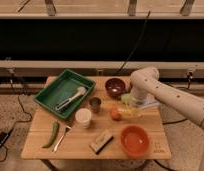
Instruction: Place banana in paper cup
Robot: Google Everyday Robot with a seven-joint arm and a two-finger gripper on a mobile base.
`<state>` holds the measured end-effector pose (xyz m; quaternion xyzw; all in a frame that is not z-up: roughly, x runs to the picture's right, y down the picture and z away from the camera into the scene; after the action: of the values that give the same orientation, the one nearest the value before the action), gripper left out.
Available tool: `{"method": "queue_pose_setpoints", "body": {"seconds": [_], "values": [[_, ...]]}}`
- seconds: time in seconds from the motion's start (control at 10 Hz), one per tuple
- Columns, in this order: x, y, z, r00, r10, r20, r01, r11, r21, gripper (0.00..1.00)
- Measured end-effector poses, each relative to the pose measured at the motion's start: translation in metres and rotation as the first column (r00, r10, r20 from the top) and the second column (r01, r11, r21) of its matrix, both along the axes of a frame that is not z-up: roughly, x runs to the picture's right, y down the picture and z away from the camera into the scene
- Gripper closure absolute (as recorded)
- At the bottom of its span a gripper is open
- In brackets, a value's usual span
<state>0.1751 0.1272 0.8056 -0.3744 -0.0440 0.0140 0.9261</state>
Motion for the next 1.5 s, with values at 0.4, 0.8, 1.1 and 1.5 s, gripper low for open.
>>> {"method": "queue_pose_setpoints", "body": {"seconds": [0.4,0.8,1.1,1.5], "values": [[-0.054,-0.016,-0.031,0.986,-0.058,0.153,0.055,0.9983,0.021,1.0],[-0.112,-0.02,-0.059,0.943,-0.08,0.322,0.08,0.9967,0.015,1.0],[-0.121,-0.021,-0.066,0.922,-0.057,0.382,0.064,0.9979,-0.005,1.0],[-0.122,-0.022,-0.066,0.922,-0.057,0.383,0.063,0.998,-0.003,1.0]]}}
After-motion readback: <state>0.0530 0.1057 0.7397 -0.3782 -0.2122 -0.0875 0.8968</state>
